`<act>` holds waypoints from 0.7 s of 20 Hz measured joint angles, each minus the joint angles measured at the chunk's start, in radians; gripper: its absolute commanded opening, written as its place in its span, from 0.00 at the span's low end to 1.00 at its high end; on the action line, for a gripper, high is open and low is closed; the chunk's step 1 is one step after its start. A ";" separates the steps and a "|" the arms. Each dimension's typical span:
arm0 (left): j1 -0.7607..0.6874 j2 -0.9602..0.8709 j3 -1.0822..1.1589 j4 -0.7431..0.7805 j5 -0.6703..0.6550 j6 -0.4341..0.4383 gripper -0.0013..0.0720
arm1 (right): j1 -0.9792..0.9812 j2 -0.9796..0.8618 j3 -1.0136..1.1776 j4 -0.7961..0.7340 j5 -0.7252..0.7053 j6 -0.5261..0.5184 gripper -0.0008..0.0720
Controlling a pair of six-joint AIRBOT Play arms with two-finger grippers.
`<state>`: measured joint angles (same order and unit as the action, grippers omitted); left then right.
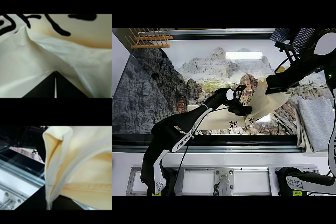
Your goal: Fold the clothes and pants, and hang the long-sleeved shirts on hangers.
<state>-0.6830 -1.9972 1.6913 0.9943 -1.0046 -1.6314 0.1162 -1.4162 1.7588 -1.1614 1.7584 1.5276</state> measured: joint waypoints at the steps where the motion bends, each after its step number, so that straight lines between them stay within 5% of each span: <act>1: 0.015 0.014 0.002 0.003 -0.006 0.000 0.02 | 0.010 0.000 0.001 -0.003 0.000 0.003 0.03; 14: 0.385 0.330 0.003 0.163 -0.164 0.004 0.02 | 0.254 -0.030 0.004 0.019 -0.108 0.007 0.03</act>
<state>-0.2985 -1.6676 1.6939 1.1576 -1.1683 -1.6276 0.3702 -1.4464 1.7626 -1.1427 1.6501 1.5345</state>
